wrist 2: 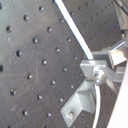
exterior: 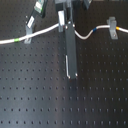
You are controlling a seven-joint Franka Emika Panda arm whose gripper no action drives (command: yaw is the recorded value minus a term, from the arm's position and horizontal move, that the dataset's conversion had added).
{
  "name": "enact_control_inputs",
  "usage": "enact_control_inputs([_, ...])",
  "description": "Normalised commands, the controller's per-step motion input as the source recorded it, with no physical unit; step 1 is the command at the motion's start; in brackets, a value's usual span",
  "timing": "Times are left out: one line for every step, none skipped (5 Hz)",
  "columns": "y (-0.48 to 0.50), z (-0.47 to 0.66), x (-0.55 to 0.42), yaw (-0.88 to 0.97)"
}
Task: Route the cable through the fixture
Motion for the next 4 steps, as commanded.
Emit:
enact_control_inputs([0.289,0.17,-0.292,0.00])
enact_control_inputs([0.283,0.30,-0.241,0.00])
enact_control_inputs([0.310,0.38,-0.073,0.00])
enact_control_inputs([0.065,0.00,-0.015,0.00])
